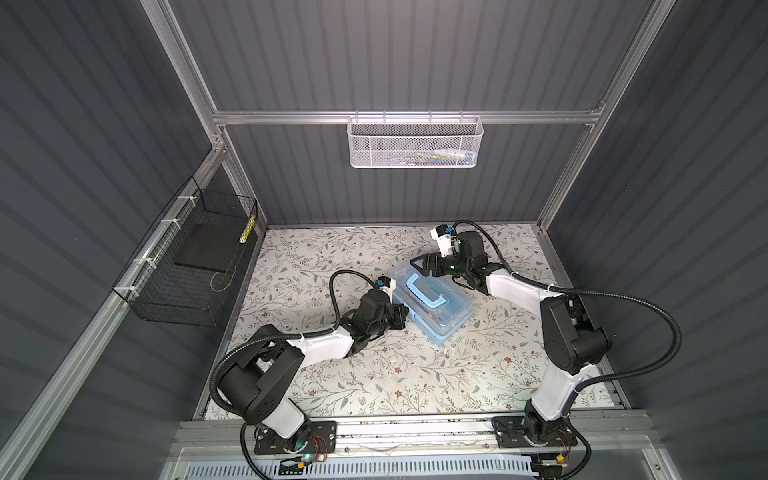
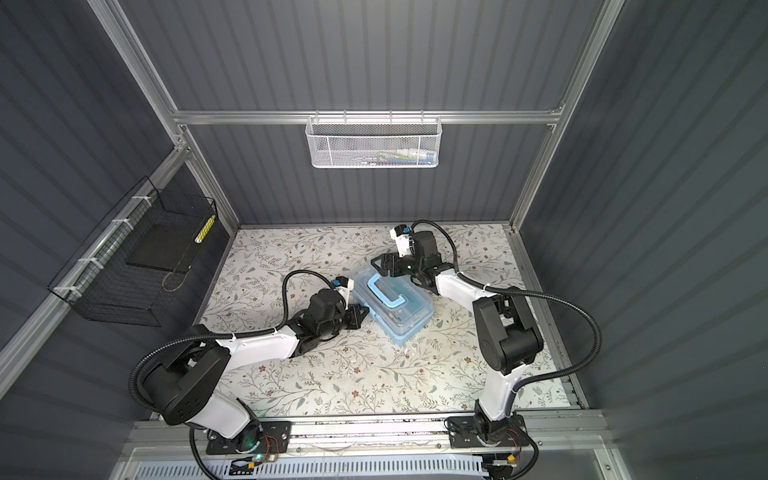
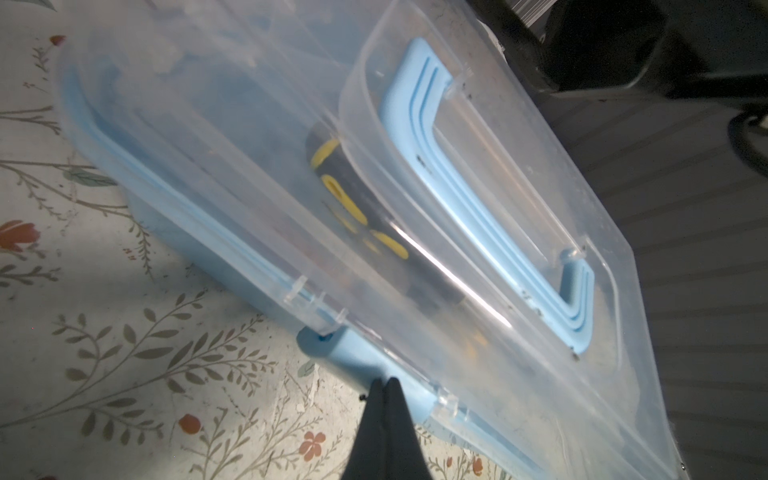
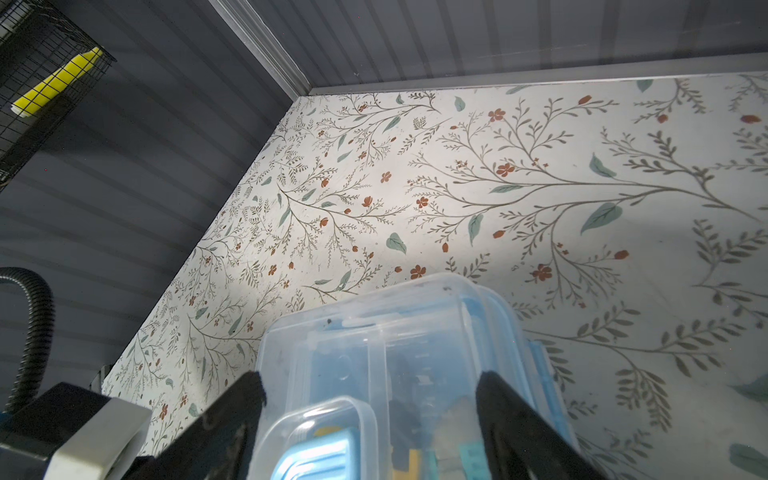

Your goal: Pack the tool kit

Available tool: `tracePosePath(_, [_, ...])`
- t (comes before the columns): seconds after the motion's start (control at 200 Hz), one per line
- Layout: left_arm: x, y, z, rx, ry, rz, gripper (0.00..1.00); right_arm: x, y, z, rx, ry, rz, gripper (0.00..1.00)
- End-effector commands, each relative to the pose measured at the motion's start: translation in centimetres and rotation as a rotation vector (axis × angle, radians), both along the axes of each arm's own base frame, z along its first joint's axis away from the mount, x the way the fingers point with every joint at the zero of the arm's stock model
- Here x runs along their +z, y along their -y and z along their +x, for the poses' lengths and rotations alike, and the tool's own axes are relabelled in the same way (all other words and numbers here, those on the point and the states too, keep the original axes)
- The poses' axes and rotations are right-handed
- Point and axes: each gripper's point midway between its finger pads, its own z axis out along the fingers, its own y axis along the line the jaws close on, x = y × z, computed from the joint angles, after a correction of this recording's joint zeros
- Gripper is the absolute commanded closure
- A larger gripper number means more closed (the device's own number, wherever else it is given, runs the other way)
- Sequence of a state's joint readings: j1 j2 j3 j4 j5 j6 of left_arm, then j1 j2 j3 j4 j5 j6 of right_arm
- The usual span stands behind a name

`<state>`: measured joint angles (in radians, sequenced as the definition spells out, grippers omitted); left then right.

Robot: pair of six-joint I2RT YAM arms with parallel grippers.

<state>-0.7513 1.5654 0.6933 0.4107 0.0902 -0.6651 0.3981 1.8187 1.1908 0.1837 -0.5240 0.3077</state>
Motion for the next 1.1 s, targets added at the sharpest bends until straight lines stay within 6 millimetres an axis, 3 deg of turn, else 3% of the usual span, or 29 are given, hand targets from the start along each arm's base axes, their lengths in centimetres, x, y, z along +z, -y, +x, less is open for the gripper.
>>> tracePosePath(0.0, [0.3,0.3,0.5,-0.007,0.018,0.016,1.00,-8.3,0.2,-6.0,0.053,-0.367,-0.068,0.17])
tracePosePath(0.2, [1.1,1.5,1.1,-0.019,0.028,-0.029,1.00,-9.4,0.1,-7.1,0.044,-0.398,-0.069,0.17])
tracePosePath(0.37, [0.1,2.1,1.3,-0.026,0.010,-0.030,1.00,-9.5,0.1,-7.7,0.037,-0.405,-0.052,0.17])
tracePosePath(0.465, [-0.1,2.4,1.4,-0.018,0.003,-0.054,1.00,-9.3,-0.7,-8.2,0.050,-0.404,-0.057,0.17])
tracePosePath(0.641, [1.2,3.2,2.1,-0.026,0.032,-0.076,1.00,-10.4,-2.6,-10.0,0.089,-0.430,-0.064,0.17])
tracePosePath(0.816, [0.8,3.7,2.5,-0.033,0.028,-0.064,1.00,-10.0,-2.9,-11.1,0.081,-0.446,-0.014,0.17])
tracePosePath(0.956, [1.5,2.3,2.3,-0.010,0.056,-0.005,1.00,-8.9,-1.3,-10.1,0.008,-0.401,-0.052,0.16])
tracePosePath(1.096, [4.8,-0.6,2.2,0.049,0.130,0.109,1.00,-7.6,-0.1,-8.6,-0.045,-0.377,-0.032,0.16])
